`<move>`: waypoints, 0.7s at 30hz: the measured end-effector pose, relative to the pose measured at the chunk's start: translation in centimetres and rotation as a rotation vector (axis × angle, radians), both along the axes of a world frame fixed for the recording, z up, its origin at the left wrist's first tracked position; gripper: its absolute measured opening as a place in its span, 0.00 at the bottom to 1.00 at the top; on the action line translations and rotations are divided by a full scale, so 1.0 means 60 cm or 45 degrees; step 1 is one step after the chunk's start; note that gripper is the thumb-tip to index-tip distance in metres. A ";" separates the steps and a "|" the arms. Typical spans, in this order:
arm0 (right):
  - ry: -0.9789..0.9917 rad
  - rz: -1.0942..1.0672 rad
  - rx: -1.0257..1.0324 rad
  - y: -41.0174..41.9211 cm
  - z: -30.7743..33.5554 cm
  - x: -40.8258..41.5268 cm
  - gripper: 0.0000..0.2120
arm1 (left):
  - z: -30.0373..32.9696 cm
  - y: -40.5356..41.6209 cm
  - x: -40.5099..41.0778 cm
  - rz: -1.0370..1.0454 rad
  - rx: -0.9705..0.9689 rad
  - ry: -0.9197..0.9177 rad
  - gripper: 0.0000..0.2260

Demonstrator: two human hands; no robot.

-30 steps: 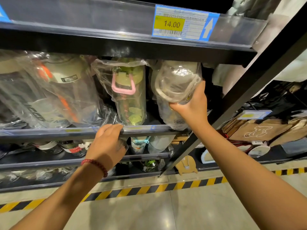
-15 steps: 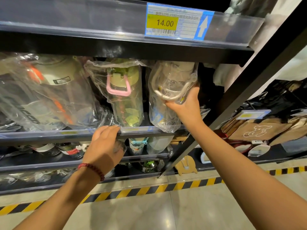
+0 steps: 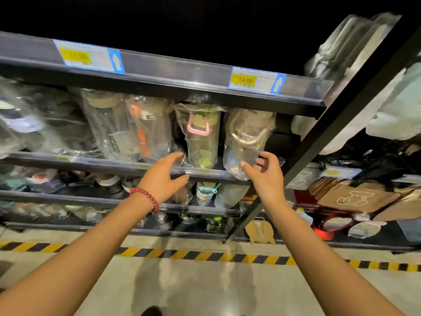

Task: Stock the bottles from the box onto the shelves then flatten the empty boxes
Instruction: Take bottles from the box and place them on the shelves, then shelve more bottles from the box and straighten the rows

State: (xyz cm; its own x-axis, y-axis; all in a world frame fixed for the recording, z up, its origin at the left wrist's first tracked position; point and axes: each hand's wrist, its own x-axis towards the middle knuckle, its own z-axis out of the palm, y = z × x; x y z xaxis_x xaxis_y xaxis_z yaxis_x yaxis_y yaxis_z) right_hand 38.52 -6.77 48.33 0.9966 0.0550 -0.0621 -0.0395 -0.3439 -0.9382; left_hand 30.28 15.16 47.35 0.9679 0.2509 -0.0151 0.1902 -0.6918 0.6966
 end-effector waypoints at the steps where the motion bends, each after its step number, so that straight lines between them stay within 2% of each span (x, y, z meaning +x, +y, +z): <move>1: 0.031 0.052 0.005 0.011 0.011 -0.018 0.27 | 0.020 0.008 -0.018 0.048 -0.049 -0.027 0.26; 7: 0.155 0.447 0.047 0.131 0.058 -0.131 0.20 | 0.114 0.091 -0.185 0.397 -0.345 -0.108 0.22; 12: 0.248 0.888 -0.031 0.256 0.053 -0.248 0.11 | 0.112 0.176 -0.406 0.866 -0.448 -0.103 0.18; 16: 0.331 1.182 -0.151 0.357 0.028 -0.353 0.14 | 0.084 0.206 -0.586 1.256 -0.540 -0.127 0.17; 19: 0.416 1.361 -0.178 0.439 0.015 -0.441 0.15 | 0.070 0.230 -0.704 1.442 -0.536 -0.110 0.18; 21: 0.386 1.468 -0.228 0.493 0.014 -0.506 0.15 | 0.063 0.253 -0.777 1.551 -0.532 -0.115 0.18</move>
State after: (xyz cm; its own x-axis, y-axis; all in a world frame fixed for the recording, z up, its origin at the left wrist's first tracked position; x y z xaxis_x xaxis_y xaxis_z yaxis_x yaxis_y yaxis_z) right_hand 8.18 22.80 49.16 0.3110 0.8700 -0.3827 0.1660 -0.4462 -0.8794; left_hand -16.34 30.34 51.14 0.1220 0.9598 -0.2526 0.4820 0.1652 0.8605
